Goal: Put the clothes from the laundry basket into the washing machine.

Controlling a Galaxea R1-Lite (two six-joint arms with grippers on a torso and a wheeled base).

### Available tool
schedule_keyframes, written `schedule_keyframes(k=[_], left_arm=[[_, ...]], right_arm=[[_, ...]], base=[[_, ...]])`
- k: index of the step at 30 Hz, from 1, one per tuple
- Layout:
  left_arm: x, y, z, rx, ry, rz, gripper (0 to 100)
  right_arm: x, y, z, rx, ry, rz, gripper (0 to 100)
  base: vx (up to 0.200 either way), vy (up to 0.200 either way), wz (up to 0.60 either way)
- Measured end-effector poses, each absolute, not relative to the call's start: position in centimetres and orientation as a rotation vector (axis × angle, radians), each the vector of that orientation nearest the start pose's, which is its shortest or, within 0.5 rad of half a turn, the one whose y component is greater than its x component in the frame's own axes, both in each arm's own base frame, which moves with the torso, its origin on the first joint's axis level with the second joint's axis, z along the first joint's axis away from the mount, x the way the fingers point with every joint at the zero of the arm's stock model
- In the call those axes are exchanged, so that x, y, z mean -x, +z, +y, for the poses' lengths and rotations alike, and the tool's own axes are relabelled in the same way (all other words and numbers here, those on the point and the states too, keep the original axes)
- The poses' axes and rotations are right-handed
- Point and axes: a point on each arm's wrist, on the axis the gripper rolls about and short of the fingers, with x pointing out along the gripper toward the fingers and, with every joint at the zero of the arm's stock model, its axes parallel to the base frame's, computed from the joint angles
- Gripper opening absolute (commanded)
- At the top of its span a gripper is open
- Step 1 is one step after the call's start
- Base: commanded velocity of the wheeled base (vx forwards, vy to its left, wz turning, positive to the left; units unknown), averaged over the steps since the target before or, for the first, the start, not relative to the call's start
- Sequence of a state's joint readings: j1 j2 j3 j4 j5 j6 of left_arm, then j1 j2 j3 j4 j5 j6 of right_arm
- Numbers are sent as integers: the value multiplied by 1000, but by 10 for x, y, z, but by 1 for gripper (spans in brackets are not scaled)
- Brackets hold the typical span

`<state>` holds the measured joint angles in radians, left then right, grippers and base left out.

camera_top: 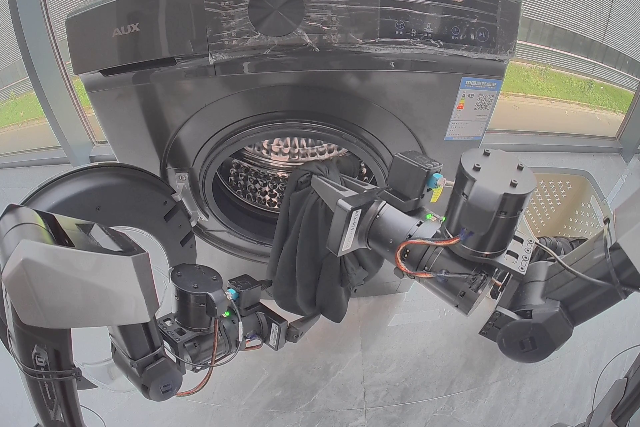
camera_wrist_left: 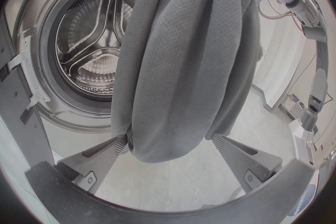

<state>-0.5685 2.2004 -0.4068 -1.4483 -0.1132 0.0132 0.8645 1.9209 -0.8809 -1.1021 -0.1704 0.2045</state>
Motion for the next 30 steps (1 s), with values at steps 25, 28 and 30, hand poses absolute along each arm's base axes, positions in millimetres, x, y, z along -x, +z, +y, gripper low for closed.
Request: schedule_keyframes(k=[25,28,30], left_arm=[[-282,21,-175,-80,-635,257,100],[-285,25,-177,-70,-633,219,100],[-285,28,-178,-66,-635,209,100]], right_arm=[[-234,177,270,-226,702,11,0],[-234,178,270,-226,702,11,0],[-234,178,270,-227,701,10,0]], base=[[0,0,0],[0,0,0],[0,0,0]])
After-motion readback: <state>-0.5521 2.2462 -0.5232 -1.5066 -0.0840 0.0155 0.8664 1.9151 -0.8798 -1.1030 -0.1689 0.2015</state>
